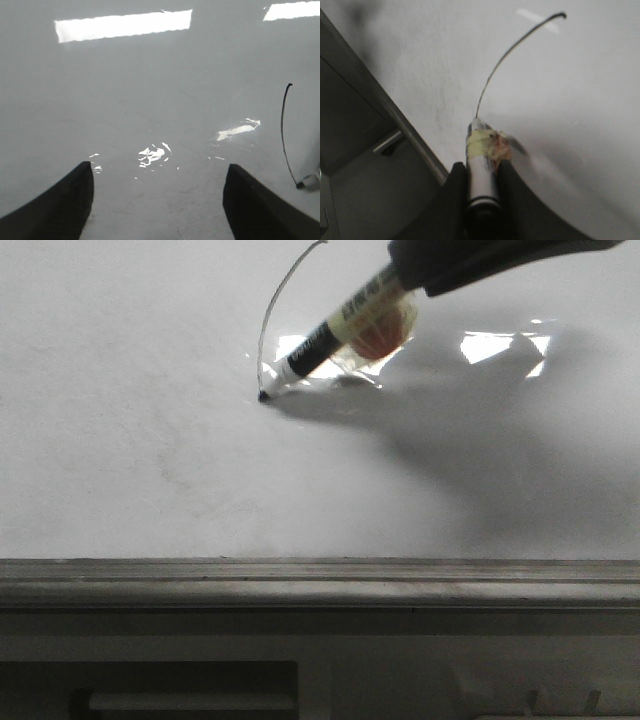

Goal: Write number 6 on whiteboard

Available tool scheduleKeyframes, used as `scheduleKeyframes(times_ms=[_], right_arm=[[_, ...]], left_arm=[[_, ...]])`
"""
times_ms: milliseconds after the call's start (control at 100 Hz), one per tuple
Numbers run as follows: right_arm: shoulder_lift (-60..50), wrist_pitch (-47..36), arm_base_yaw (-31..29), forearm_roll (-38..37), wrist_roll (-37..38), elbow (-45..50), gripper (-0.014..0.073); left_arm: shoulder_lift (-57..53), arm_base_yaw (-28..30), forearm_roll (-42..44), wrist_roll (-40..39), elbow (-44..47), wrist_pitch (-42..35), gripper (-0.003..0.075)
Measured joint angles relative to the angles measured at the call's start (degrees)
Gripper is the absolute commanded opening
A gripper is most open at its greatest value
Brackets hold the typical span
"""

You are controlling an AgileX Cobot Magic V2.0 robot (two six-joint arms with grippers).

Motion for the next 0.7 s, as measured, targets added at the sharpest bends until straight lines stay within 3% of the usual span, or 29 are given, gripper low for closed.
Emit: scheduleKeyframes(times_ms=[140,270,550,700], right_arm=[[-2.75,2.42,-0.41,-8.60,8.57,0.00,-0.0045],[-6.36,0.67,-2.21,-11.37,10.48,0.00,-0.0045],[-1.86,-6.54,1.55,-3.71,6.89,-2.22,-0.0045],[2.71,-1.43,5.17,-2.42,5.18,-4.34,-0.0045]], left_arm=[[0.00,0.00,-0.22,0.00,0.00,0.00,0.0491],[0.00,0.00,-0.22,0.00,0.00,-0.10,0.0491],[0.00,0.00,-0.46,0.00,0.13,-0.08,0.0491],[0.00,0.00,-0.46,0.00,0.13,0.39,0.0491]])
